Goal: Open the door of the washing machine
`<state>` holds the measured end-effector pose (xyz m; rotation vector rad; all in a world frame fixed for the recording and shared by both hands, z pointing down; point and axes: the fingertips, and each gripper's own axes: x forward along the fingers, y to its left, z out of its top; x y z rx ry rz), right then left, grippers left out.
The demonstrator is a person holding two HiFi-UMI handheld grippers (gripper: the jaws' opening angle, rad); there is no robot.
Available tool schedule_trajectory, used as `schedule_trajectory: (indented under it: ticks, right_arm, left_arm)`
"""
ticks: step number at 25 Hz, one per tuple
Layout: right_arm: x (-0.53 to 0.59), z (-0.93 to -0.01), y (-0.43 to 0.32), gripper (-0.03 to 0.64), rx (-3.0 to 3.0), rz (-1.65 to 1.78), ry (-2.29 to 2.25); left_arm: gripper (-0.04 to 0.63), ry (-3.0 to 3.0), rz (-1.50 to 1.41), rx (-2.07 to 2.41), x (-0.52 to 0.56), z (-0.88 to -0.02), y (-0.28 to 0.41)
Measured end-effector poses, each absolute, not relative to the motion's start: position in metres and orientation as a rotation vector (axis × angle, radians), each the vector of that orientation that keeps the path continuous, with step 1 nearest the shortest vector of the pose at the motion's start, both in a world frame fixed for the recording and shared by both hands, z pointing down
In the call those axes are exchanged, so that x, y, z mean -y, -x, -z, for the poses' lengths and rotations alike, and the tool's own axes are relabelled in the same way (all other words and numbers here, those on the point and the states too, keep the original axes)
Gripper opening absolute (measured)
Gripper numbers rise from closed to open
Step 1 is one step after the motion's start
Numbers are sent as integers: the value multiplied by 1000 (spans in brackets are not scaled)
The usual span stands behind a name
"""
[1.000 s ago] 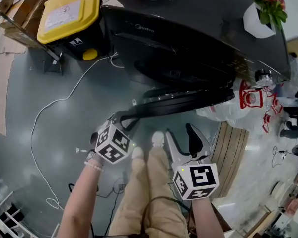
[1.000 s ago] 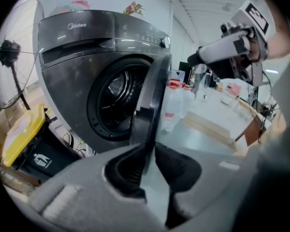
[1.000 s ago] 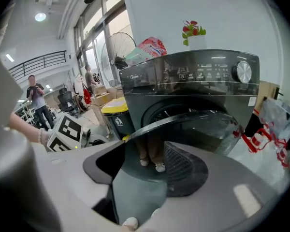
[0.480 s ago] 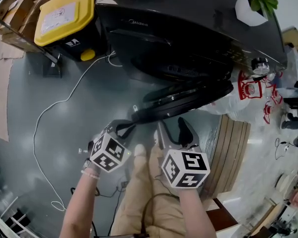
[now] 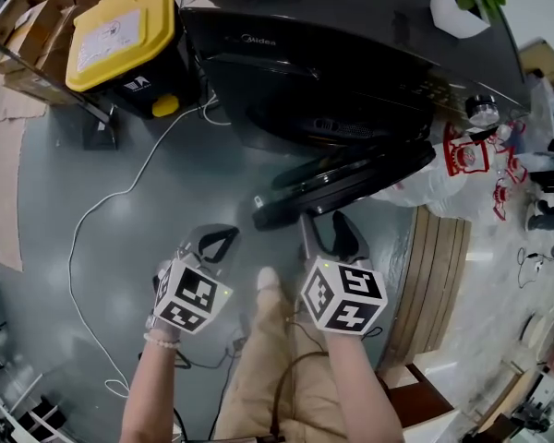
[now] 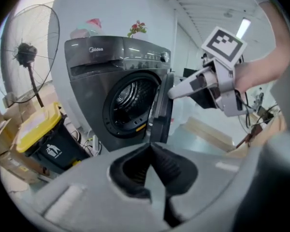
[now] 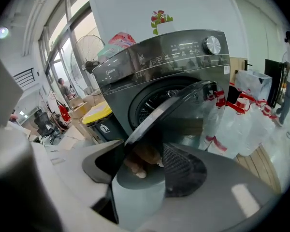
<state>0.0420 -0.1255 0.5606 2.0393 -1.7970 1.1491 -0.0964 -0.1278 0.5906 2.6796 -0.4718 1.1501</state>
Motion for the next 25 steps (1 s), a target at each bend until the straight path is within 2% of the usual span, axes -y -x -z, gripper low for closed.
schedule_trajectory:
  ticks: [15,25]
  right_arm:
    - [77,-563,-52,244,1822,-1148,-2030]
    - [16,-561,-72,209,1821,-1103,-1941]
  left_arm:
    - [-6,-2702,-1042,535,131,-563,72]
    - [-6,-2731,-997,495,106,-545,37]
